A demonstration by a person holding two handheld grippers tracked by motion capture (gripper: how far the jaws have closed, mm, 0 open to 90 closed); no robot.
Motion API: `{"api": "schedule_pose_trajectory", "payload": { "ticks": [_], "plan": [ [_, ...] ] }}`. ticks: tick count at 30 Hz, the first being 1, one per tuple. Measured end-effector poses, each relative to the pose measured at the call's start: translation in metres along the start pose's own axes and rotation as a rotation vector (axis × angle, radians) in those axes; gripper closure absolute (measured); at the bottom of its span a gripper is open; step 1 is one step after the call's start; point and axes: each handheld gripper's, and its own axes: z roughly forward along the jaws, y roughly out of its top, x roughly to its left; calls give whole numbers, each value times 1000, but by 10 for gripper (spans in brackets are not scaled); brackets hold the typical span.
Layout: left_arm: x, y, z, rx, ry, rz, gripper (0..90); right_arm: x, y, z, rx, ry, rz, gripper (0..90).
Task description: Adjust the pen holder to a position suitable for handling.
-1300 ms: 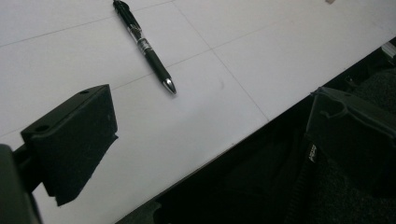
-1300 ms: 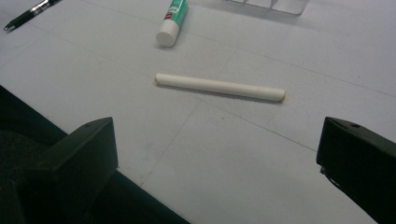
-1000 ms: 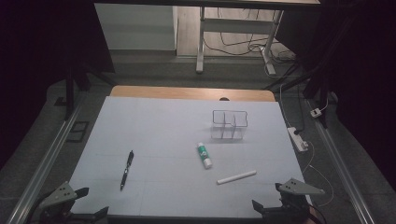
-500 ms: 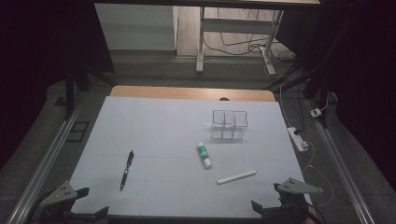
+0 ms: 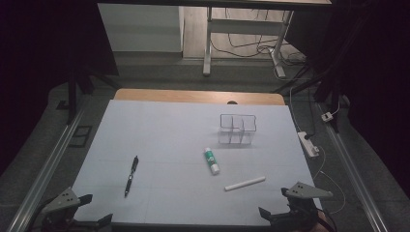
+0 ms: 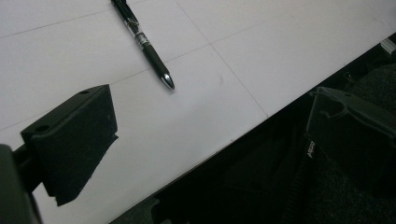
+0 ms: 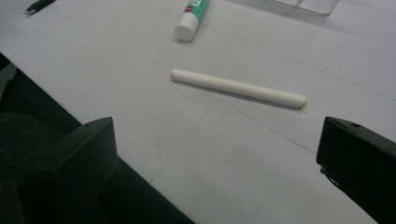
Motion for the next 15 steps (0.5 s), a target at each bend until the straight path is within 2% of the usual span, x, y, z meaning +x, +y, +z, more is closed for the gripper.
{"api": "schedule_pose_trajectory", "payload": {
  "ticks": [7, 9, 10, 15],
  "plan": [
    [1, 0, 0, -1, -2, -4, 21, -2, 4, 4, -10, 45, -16, 0],
    [1, 0, 0, -1, -2, -4, 21, -3, 5, 4, -17, 57, -11, 0],
    [1, 0, 0, -1, -2, -4, 21, -4, 7, 5, -27, 80, 2, 0],
    [1, 0, 0, -3, -3, -6, 21, -6, 11, 10, -10, 92, -15, 0]
  ]
}}
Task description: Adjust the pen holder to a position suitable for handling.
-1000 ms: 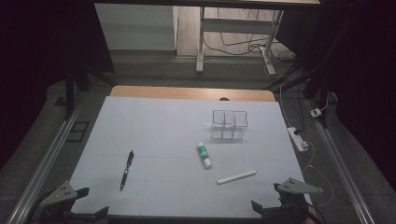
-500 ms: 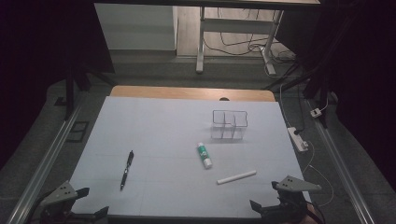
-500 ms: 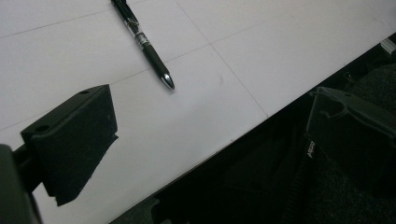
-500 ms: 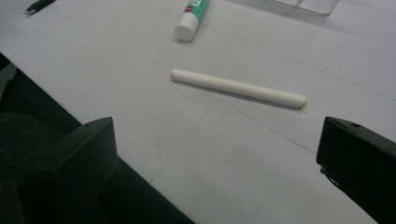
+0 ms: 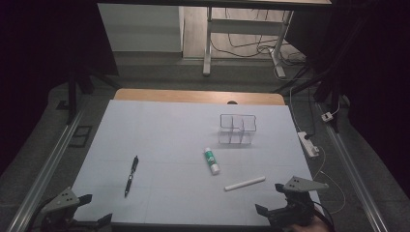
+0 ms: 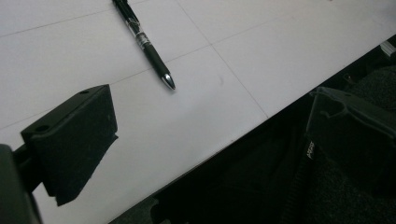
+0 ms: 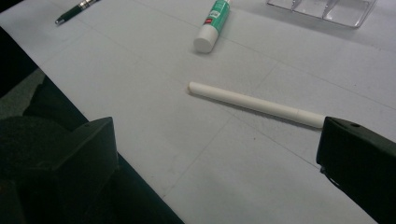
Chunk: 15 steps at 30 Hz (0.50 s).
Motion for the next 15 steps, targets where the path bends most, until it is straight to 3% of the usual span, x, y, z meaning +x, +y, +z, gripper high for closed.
{"api": "schedule_pose_trajectory", "payload": {
  "ticks": [3, 11, 15],
  "plan": [
    [0, 0, 0, 0, 0, 0, 21, 0, 1, 2, 7, 4, -5, 0],
    [0, 0, 0, -3, 0, -4, 21, -3, 8, 8, 27, 6, -75, 0],
    [0, 0, 0, -3, 1, -5, 21, -5, 11, 10, 23, 22, -70, 0]
  ]
}}
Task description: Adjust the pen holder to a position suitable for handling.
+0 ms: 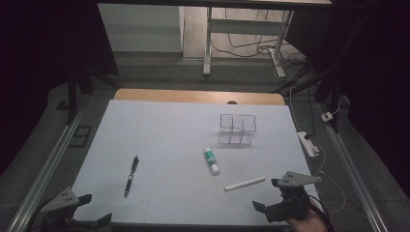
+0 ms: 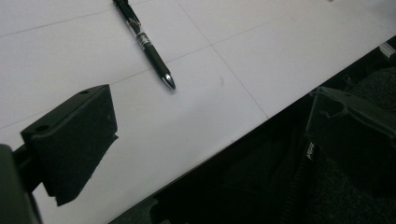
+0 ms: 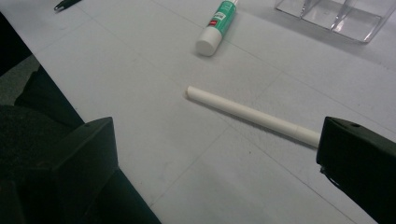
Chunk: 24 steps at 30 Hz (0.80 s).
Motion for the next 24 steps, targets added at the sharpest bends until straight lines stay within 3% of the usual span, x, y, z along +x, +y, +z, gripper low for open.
{"api": "schedule_pose_trajectory", "payload": {
  "ticks": [14, 24],
  "plan": [
    [0, 0, 1, 7, -1, 2, 20, -15, 18, 15, 1, 41, -10, 0],
    [0, 1, 2, 14, -5, 3, 20, -27, 32, 23, -6, 40, -28, 0]
  ]
}}
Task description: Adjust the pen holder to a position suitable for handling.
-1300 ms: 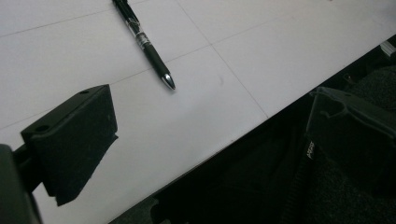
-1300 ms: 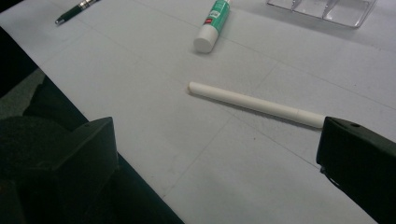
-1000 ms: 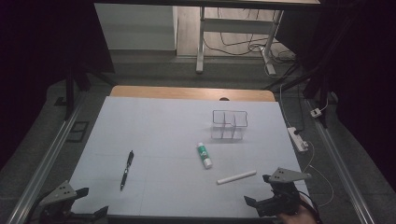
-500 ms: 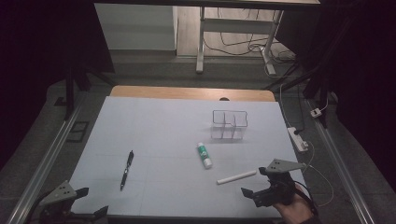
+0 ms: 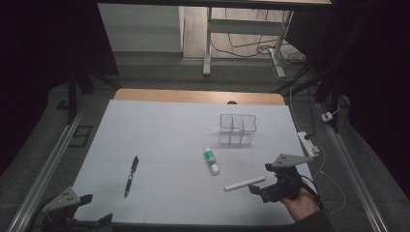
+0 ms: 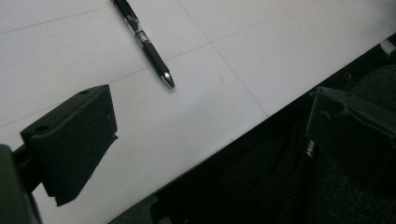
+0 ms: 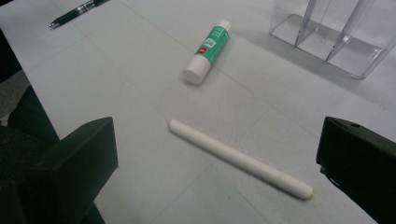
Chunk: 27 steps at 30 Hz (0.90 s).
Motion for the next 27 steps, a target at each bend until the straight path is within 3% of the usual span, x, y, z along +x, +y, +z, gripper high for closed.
{"api": "schedule_pose_trajectory", "payload": {
  "ticks": [10, 22, 27],
  "plan": [
    [0, 0, 0, -1, -1, -1, 20, -10, 12, 16, 38, 1, 1, 0],
    [1, 0, 0, -11, -6, -5, 17, -28, 33, 30, 6, 8, -10, 0],
    [1, 0, 0, -13, -8, -6, 17, -35, 41, 38, 20, -17, -19, 0]
  ]
}}
